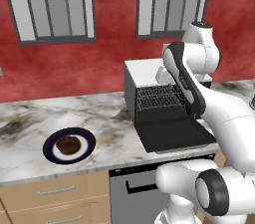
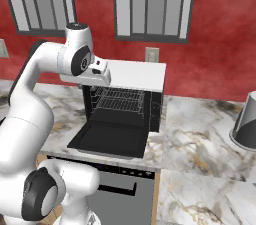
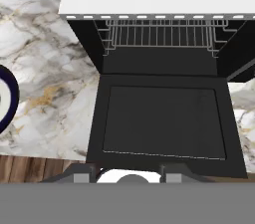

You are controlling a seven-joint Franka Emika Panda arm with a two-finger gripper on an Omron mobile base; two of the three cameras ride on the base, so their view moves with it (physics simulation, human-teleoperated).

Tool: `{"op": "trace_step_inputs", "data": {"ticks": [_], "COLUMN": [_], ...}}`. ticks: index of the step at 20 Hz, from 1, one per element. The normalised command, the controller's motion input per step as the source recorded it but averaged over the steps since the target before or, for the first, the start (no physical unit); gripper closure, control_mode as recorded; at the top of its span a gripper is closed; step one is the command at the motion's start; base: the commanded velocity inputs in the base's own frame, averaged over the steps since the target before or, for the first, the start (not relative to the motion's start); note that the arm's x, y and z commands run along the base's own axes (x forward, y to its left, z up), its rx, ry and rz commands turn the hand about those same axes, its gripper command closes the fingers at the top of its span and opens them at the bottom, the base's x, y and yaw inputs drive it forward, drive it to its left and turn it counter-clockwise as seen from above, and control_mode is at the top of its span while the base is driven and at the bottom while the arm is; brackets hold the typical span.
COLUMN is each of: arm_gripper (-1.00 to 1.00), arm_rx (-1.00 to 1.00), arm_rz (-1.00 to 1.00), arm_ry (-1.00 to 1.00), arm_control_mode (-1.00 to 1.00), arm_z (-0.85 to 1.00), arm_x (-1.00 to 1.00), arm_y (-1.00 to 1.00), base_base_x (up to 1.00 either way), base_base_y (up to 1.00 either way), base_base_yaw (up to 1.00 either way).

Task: Pick up the bagel from the plate, place it on the toaster oven rack, close the door, and set the timer.

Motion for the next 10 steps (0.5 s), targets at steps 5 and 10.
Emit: {"op": "trace_step_inputs", "data": {"ticks": [5, 10], "arm_gripper": [-1.00, -1.00], "arm_rx": [0.00, 0.00], "arm_rz": [0.00, 0.00], "arm_ry": [-0.01, -0.02], "arm_control_mode": [-1.00, -1.00], "arm_z": [0.00, -0.04], "arm_x": [-0.13, -0.27], "arm_y": [0.00, 0.00], "base_base_x": [0.00, 0.00], "base_base_y": [0.00, 0.00], "base_base_yaw": [0.00, 0.00]}}
